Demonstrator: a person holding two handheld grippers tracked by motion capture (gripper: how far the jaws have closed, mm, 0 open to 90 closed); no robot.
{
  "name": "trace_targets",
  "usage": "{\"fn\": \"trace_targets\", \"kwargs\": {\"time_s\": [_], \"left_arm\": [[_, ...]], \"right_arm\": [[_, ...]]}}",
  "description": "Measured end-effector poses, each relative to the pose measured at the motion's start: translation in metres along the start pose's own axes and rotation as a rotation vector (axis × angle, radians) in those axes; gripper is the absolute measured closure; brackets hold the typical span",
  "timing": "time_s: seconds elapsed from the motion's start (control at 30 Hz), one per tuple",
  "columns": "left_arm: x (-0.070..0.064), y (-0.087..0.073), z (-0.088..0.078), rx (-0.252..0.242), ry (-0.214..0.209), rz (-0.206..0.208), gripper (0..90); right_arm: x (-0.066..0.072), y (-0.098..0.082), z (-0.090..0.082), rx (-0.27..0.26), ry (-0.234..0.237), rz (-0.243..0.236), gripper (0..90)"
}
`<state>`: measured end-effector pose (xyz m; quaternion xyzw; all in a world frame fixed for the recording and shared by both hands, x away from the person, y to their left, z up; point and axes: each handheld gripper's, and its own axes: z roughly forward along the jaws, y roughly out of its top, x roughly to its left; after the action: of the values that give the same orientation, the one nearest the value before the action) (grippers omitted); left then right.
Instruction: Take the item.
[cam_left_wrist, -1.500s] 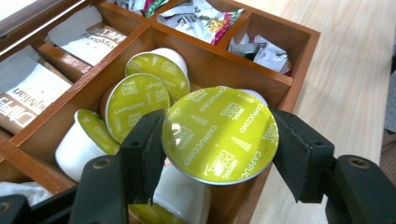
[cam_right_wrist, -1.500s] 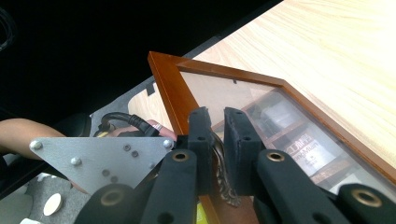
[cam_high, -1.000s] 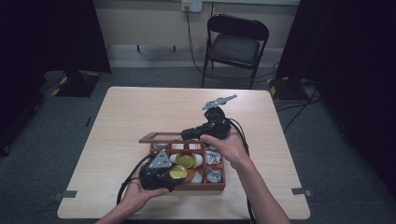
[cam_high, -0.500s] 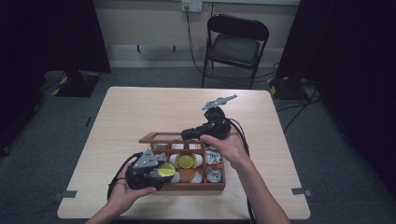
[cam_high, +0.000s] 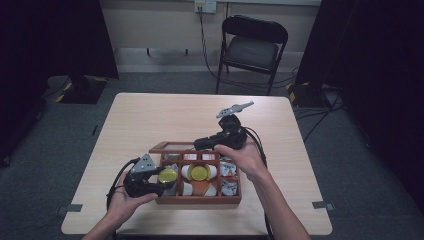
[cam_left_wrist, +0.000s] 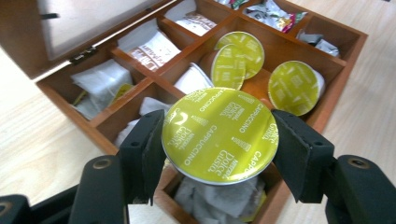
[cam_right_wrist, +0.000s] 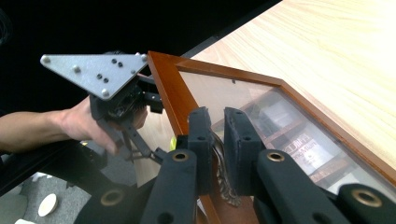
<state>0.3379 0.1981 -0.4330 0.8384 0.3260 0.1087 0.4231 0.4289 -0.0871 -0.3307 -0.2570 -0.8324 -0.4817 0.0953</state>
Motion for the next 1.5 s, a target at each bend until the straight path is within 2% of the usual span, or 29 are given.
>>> {"fn": "trace_targets", "kwargs": {"time_s": [0.1, 0.13, 0.63, 0.93, 1.07, 1.2, 1.27, 1.37, 1.43, 1.5], "left_arm": [[0.003, -0.001, -0.003, -0.004, 0.005, -0.012, 38.2], [0.004, -0.001, -0.004, -0.006, 0.012, -0.004, 38.2], [0.024, -0.002, -0.012, -0.038, 0.060, -0.059, 38.2], [0.045, -0.003, -0.013, -0.045, 0.109, -0.108, 38.2], [0.054, 0.000, -0.014, -0.044, 0.134, -0.117, 38.2], [0.063, 0.003, -0.011, -0.057, 0.170, -0.114, 38.3], [0.068, 0.004, -0.008, -0.036, 0.185, -0.119, 38.2], [0.075, 0.009, -0.007, -0.026, 0.204, -0.105, 38.2], [0.080, 0.013, -0.006, -0.043, 0.212, -0.118, 38.3], [0.084, 0.016, -0.003, -0.016, 0.217, -0.105, 38.2]], "right_arm": [[0.000, 0.000, 0.000, 0.000, -0.001, 0.001, 81.5], [0.000, 0.000, 0.000, -0.001, -0.001, 0.001, 81.4], [0.001, 0.000, 0.000, 0.000, -0.003, 0.000, 81.5], [0.000, 0.000, 0.000, 0.000, -0.004, 0.001, 81.5], [0.000, 0.000, 0.000, 0.001, -0.003, 0.000, 81.5], [0.000, 0.000, 0.000, 0.001, -0.003, 0.000, 81.5], [0.000, 0.000, 0.000, 0.000, -0.002, 0.000, 81.5], [0.000, 0.000, 0.000, 0.001, -0.002, 0.000, 81.5], [0.000, 0.000, 0.000, 0.000, -0.001, 0.000, 81.5], [0.000, 0.000, 0.000, 0.001, -0.002, 0.000, 81.5]]}}
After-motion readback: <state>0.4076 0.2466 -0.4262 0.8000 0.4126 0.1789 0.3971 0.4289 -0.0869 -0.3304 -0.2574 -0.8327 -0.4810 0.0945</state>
